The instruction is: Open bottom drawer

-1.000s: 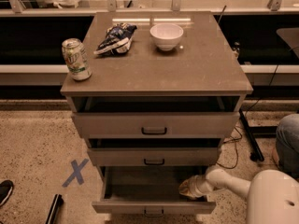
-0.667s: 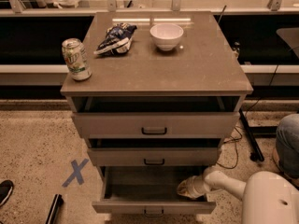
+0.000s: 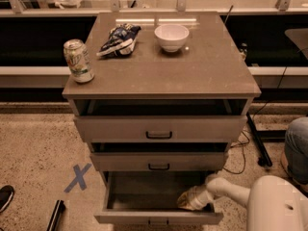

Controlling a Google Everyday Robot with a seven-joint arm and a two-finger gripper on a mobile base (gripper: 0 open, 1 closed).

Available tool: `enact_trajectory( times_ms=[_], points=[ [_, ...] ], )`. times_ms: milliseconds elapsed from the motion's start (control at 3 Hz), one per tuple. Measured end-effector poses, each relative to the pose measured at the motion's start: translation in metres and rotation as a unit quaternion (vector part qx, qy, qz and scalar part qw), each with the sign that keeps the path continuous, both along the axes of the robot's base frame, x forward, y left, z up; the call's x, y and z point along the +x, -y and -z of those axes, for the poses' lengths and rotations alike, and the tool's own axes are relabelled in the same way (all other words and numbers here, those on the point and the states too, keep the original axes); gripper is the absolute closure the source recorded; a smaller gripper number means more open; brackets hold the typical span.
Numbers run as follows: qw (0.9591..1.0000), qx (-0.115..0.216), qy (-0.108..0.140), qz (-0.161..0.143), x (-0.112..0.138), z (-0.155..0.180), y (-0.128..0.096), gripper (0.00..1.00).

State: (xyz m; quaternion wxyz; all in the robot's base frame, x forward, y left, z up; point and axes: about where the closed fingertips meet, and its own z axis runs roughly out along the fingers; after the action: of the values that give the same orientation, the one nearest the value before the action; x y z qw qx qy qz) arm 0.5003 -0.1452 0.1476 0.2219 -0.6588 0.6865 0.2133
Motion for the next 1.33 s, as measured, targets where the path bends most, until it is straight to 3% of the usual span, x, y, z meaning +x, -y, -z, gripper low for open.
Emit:
enact_trajectory(
  times_ms=[667, 1000, 1333],
  points=[
    [0.9984, 0.018, -0.049, 0.02, -0.058, -0.011, -0.011, 1.0],
    [0.9961, 0.032, -0.052, 0.064, -0.05, -0.026, -0.007, 0.73],
    [0.9951, 0.042, -0.03, 0.084, -0.016, -0.057, 0.009, 0.5]
  ],
)
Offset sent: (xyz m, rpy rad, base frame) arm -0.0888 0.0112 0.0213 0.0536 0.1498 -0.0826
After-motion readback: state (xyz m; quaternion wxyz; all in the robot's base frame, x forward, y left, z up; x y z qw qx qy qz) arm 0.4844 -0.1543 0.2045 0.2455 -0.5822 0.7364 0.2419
